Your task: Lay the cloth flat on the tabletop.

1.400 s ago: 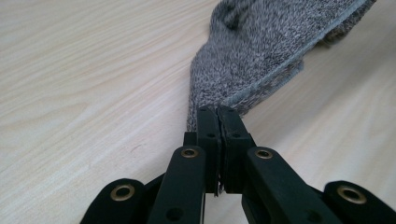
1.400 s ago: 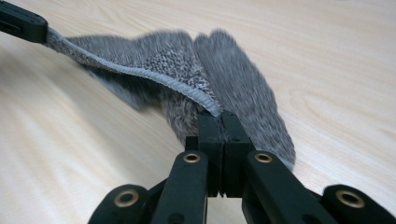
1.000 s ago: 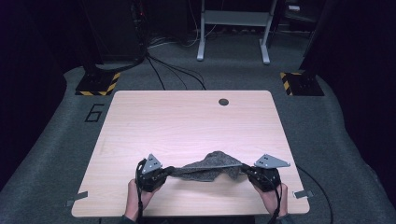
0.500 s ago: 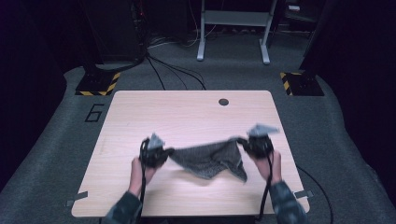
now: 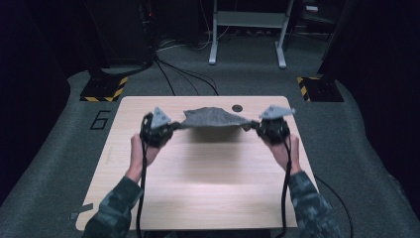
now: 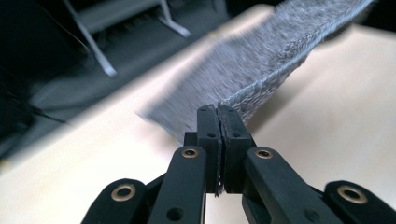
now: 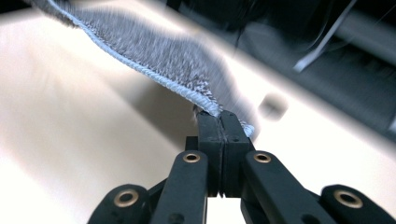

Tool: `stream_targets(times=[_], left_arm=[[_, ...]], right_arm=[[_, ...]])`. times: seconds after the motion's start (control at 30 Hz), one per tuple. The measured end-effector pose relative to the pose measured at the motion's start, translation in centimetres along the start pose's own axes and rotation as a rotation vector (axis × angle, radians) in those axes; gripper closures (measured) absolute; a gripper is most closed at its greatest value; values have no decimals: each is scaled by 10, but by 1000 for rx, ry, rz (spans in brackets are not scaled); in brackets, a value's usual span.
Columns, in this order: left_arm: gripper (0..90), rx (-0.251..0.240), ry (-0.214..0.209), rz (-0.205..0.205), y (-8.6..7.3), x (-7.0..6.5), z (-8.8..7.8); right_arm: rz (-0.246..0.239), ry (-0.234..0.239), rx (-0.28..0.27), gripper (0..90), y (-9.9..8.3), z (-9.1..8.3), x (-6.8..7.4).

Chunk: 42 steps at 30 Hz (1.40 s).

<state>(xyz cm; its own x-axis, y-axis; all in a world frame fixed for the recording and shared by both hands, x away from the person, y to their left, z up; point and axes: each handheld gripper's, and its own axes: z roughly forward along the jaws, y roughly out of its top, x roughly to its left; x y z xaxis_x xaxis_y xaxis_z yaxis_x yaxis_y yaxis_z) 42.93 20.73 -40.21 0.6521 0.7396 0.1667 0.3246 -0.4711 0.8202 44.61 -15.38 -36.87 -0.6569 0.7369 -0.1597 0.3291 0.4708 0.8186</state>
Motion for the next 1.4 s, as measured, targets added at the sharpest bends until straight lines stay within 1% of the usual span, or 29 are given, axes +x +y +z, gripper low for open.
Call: stream_targets(times=[0.03, 0.13, 0.17, 0.2, 0.23, 0.27, 0.3, 0.37, 0.4, 0.43, 0.47, 0.53, 0.57, 0.63, 0.67, 0.7, 0.73, 0.77, 0.8, 0.83, 0.9, 0.97, 1.0, 1.03, 1.13, 1.17, 1.2, 1.27, 1.4], left_arm=[[882, 21, -20, -1, -11, -6, 3], [871, 112, -87, -14, -48, -28, 17], [833, 145, -113, -19, -58, -32, 20], [791, 178, -142, -30, -66, -37, 22], [740, 186, -170, -47, -74, -41, 23], [674, 206, -186, -66, -80, -44, 22], [585, 212, -185, -82, -84, -45, 20], [496, 210, -201, -117, -90, -45, 12], [447, 199, -203, -139, -91, -45, 7], [414, 187, -201, -148, -91, -43, 4], [349, 184, -192, -158, -90, -41, 1], [328, 170, -171, -173, -86, -34, 0], [314, 163, -146, -186, -83, -30, 3], [248, 162, -136, -197, -78, -25, 11], [207, 169, -126, -208, -75, -22, 16], [207, 169, -104, -206, -73, -21, 22], [192, 178, -100, -212, -72, -20, 30], [167, 184, -77, -216, -71, -19, 36], [154, 197, -66, -224, -70, -19, 43], [154, 208, -58, -224, -70, -19, 49], [147, 224, -34, -229, -70, -20, 58], [141, 243, -12, -210, -71, -22, 64], [140, 253, -5, -201, -72, -22, 66], [140, 261, 2, -197, -73, -23, 69], [140, 279, 15, -179, -75, -26, 71], [140, 279, 26, -172, -77, -27, 72], [147, 291, 25, -164, -77, -28, 72], [147, 306, 32, -155, -80, -29, 72], [149, 295, 40, -161, -86, -30, 69]], right_arm=[[13, 17, 38, 894, -23, 6, 9], [37, 60, 125, 884, -68, 17, 28], [54, 87, 145, 862, -82, 21, 33], [69, 96, 168, 813, -93, 21, 38], [86, 117, 178, 761, -102, 21, 41], [105, 152, 191, 704, -109, 20, 42], [112, 159, 192, 632, -115, 16, 43], [141, 195, 194, 505, -122, 8, 41], [163, 202, 179, 480, -124, 3, 39], [167, 224, 167, 440, -125, -1, 36], [191, 211, 152, 371, -123, -7, 30], [207, 202, 149, 350, -121, -7, 26], [220, 185, 137, 316, -119, -5, 22], [247, 171, 127, 232, -113, 2, 16], [266, 147, 129, 208, -110, 8, 14], [273, 138, 126, 187, -107, 14, 12], [285, 135, 114, 169, -105, 21, 10], [299, 122, 122, 156, -103, 29, 10], [317, 112, 127, 143, -100, 43, 11], [317, 112, 127, 143, -100, 43, 11], [315, 82, 162, 122, -99, 58, 12], [323, 59, 193, 95, -100, 69, 14], [302, 39, 208, 81, -103, 78, 13], [302, 39, 208, 81, -103, 78, 13], [291, 3, 250, 66, -105, 87, 16], [297, 3, 257, 66, -105, 88, 17], [279, -8, 256, 65, -106, 89, 18], [279, -13, 272, 65, -107, 91, 20], [259, -18, 290, 63, -110, 92, 24]])
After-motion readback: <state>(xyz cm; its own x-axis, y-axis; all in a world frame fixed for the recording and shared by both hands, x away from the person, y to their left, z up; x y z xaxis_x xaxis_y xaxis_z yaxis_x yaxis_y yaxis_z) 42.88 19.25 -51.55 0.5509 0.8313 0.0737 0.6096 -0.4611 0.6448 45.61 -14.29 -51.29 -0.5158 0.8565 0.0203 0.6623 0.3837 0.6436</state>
